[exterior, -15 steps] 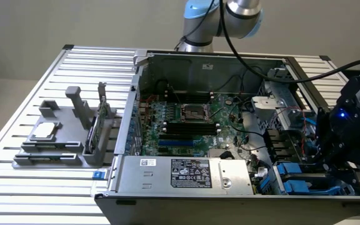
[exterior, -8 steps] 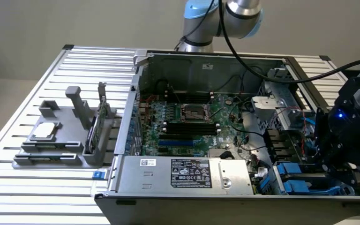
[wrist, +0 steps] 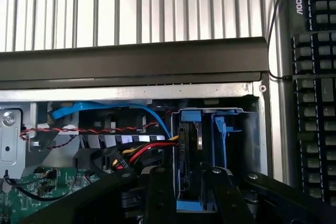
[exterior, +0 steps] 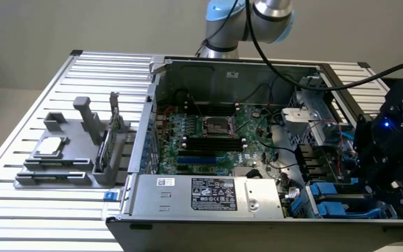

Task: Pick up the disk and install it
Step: 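Insert the first disk wire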

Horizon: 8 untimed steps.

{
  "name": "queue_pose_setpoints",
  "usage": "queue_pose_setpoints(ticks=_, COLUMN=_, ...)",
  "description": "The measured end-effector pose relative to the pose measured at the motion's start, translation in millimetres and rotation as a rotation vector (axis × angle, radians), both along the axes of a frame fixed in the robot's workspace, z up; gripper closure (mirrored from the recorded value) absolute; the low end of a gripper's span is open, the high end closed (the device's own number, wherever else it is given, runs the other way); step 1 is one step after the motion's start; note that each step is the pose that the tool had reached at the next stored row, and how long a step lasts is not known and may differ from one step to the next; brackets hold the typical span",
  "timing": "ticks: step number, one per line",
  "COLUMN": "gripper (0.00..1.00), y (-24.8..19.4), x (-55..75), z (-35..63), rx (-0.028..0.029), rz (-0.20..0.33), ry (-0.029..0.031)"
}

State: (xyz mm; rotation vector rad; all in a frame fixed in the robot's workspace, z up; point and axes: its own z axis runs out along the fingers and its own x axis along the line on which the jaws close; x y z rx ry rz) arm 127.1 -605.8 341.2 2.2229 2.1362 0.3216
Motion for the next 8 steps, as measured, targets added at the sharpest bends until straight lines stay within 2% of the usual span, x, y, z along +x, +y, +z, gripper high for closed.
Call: queue_pose_setpoints(ticks=8, gripper=0.69, y=0.0, x=0.0, z=21.0, rx=0.0, rz=0.0, ry=0.0079)
